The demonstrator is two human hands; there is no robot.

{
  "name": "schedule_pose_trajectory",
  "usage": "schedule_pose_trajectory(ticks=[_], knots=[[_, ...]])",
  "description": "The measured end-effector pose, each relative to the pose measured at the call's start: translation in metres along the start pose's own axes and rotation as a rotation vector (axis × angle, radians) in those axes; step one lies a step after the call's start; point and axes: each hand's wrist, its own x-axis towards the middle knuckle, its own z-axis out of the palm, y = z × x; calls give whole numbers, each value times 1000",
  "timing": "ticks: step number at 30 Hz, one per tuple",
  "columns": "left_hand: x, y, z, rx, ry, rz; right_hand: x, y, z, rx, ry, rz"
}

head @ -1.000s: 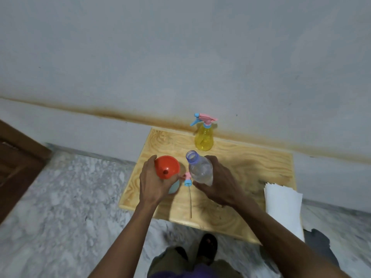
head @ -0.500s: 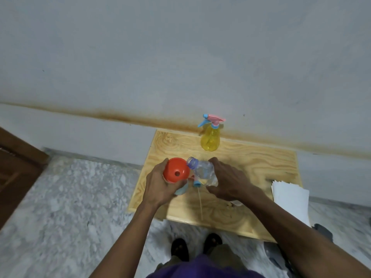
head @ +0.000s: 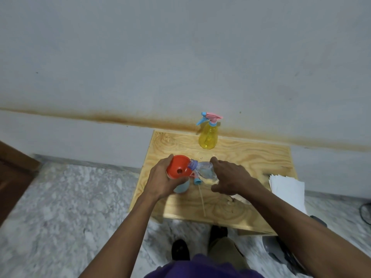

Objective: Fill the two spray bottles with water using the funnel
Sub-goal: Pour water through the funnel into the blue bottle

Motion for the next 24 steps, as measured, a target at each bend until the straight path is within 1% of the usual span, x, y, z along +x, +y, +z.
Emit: schedule_pose_trajectory(ticks=[7, 24], knots=[[2, -4, -1, -9, -39, 16, 5, -1, -2, -47, -6, -9], [6, -6, -3, -13, -65, 16, 10, -4, -5, -144, -19, -16]])
